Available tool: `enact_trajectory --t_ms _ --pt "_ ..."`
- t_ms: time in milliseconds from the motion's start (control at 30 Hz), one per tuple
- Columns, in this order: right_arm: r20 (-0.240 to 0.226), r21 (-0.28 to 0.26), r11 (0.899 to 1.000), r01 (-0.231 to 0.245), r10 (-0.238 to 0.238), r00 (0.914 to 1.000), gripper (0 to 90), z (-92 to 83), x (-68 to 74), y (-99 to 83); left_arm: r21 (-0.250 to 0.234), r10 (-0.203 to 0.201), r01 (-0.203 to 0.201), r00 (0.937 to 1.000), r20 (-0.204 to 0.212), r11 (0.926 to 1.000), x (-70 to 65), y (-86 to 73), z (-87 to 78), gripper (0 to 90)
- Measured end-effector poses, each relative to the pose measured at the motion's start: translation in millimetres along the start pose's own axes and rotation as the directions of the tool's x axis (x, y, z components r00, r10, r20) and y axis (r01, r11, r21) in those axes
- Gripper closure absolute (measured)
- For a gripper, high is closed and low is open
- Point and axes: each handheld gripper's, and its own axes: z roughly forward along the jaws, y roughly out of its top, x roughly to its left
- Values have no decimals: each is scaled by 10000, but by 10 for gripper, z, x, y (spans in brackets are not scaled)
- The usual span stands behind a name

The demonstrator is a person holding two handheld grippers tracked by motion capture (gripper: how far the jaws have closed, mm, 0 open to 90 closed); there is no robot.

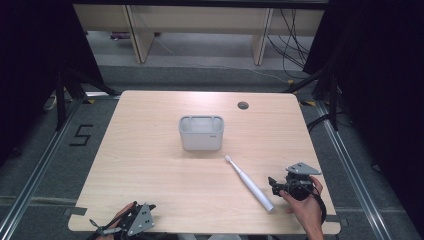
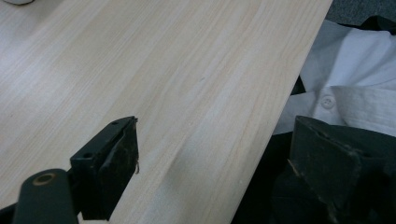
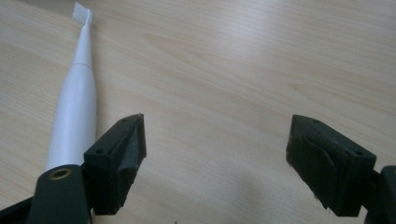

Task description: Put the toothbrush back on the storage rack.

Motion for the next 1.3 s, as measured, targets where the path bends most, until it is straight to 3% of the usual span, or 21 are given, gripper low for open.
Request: enact_trajectory --t_ms 33,100,133,200,233,300,433,467,600,633,733,767,967,1000,1100,1167,1267,1300 --pt "-40 90 9998 -198 198 9998 211 -12 8 7 11 -28 28 10000 38 10000 2 2 3 152" --pt "-94 121 9998 -134 135 9999 216 -14 -10 10 142 93 -93 10000 -26 9999 20 7 10 152" --pt "-199 130 9998 -177 180 9996 217 -9 -18 14 90 -51 51 10000 4 9999 15 8 18 152" --pt "-170 65 9999 83 -82 9998 222 -3 -48 15 149 -9 9 10000 2 9999 28 11 25 152" --pt "-297 204 9995 -251 257 9992 229 -8 -32 31 134 -59 59 10000 1 9999 27 9 26 152" --pt "-399 109 9999 24 -19 9992 256 4 -43 49 242 -15 16 10000 -40 9997 30 5 22 152" --pt "-667 329 9995 -16 38 9978 278 -17 36 101 24 -133 133 9999 46 9999 -12 22 14 153" --pt "-787 148 9992 376 -363 9962 284 -4 27 106 55 -27 27 10000 9 10000 -17 25 15 152" --pt "-908 447 9989 137 -95 9958 311 -26 79 139 94 46 -46 10000 43 9999 -23 15 22 152" --pt "-871 358 9987 349 -317 9957 323 -28 79 143 96 57 -58 10000 31 9999 -18 14 18 152" --pt "-1070 569 9979 309 -247 9940 344 -41 132 182 -10 49 -49 10000 -16 10000 -10 11 13 152" --pt "-1104 824 9966 -85 176 9937 346 -59 189 182 3 60 -60 10000 2 10000 -9 10 9 152" --pt "-1359 1011 9939 432 -292 9903 369 -56 303 259 20 58 -58 10000 -47 10000 -17 -1 5 152" --pt "-1443 1192 9925 281 -106 9895 372 -65 328 275 63 85 -85 10000 23 9999 -16 -2 -1 153" --pt "-1584 1230 9888 839 -639 9853 390 -45 354 321 32 51 -51 10000 -68 10000 -15 -5 4 152" --pt "-1684 1399 9868 810 -569 9841 402 -36 391 356 31 55 -55 10000 -67 10000 -14 -7 5 152" --pt "-1913 1400 9828 1203 -923 9772 415 20 417 396 28 65 -65 10000 -75 10000 -13 -12 3 153" --pt "-1988 1559 9821 1059 -738 9772 415 22 450 407 10 46 -46 10000 -68 10000 -13 -12 1 152"
